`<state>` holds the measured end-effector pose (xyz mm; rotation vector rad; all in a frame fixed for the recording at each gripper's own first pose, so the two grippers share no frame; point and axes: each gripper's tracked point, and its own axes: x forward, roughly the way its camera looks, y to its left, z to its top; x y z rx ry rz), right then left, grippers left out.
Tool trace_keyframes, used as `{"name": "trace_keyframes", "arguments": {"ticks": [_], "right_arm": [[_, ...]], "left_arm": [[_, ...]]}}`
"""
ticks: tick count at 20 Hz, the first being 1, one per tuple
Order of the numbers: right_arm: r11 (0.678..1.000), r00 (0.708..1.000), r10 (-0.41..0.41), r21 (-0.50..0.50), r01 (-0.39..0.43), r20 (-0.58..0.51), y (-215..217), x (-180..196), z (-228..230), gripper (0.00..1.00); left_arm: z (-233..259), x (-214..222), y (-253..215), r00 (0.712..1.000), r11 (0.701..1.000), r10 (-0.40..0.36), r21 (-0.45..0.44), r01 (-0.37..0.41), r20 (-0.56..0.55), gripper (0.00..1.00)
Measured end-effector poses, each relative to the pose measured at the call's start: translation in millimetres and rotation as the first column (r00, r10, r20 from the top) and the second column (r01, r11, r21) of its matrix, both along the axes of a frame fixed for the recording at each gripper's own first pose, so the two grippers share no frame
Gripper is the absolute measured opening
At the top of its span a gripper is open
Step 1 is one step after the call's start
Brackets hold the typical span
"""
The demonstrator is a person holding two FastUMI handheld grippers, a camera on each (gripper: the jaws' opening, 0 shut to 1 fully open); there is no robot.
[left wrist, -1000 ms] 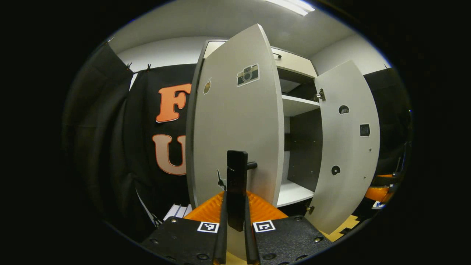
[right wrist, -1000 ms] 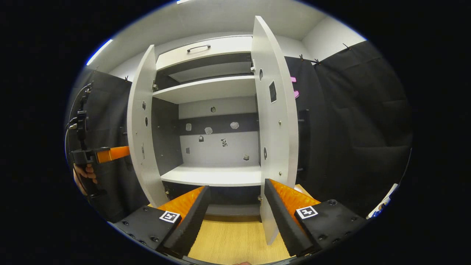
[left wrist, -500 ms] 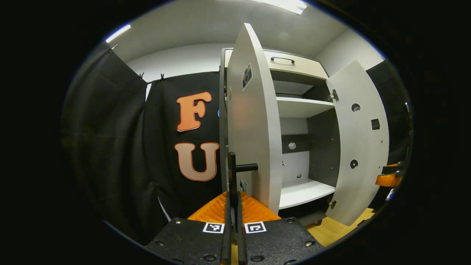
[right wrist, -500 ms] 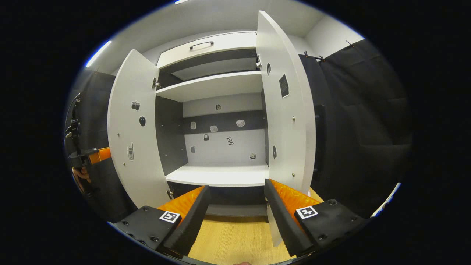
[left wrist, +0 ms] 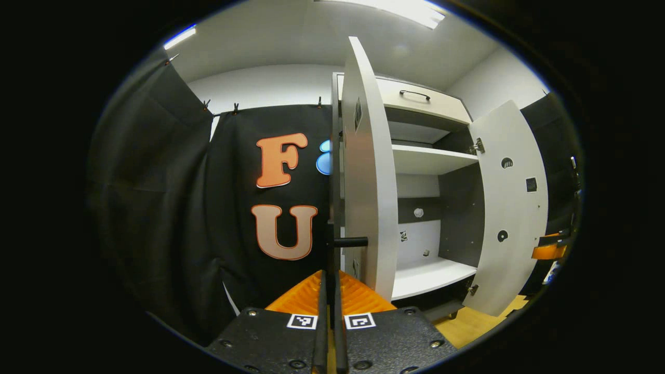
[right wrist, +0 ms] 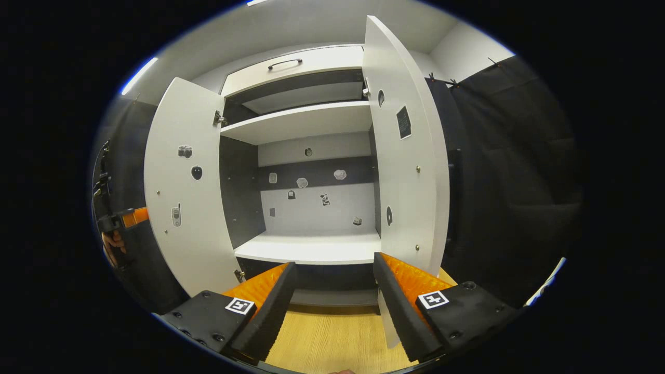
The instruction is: Open the right door of the double-door shoe cabinet with the right hand, and open the left door with the left hand.
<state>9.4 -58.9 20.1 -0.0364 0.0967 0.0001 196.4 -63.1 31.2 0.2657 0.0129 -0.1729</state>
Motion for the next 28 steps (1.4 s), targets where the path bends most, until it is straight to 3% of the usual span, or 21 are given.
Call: {"name": "trace_keyframes", "arguments": {"ticks": [6,11,16,21,28], "right_arm": [[1.000,1.000,-0.011,-0.008,0.011,0.000,-1.2,-6.2,2.3,0.99],[1.000,1.000,0.020,-0.015,-0.020,0.006,5.1,-9.2,5.9,0.99],[0.998,0.998,0.062,-0.020,-0.061,0.017,12.1,-14.3,10.8,0.99],[0.996,0.996,0.084,-0.038,-0.083,0.032,15.4,-17.5,13.7,0.99],[0.997,0.996,0.064,-0.054,-0.061,0.057,6.6,-23.0,17.5,0.99]], "left_arm": [[-3.9,-12.3,5.1,1.000,1.000,0.002,-0.015,-0.002,-0.012,0.06],[1.2,-55.1,17.2,0.997,0.996,0.079,-0.051,-0.079,-0.007,0.05],[5.6,-88.3,-6.5,0.993,0.986,0.114,-0.118,-0.114,-0.011,0.02],[-1.4,-89.3,-57.2,0.998,0.983,0.061,-0.174,-0.064,-0.025,0.02],[-39.9,-76.7,-119.6,0.999,0.990,0.004,-0.144,-0.009,-0.036,0.00]]}}
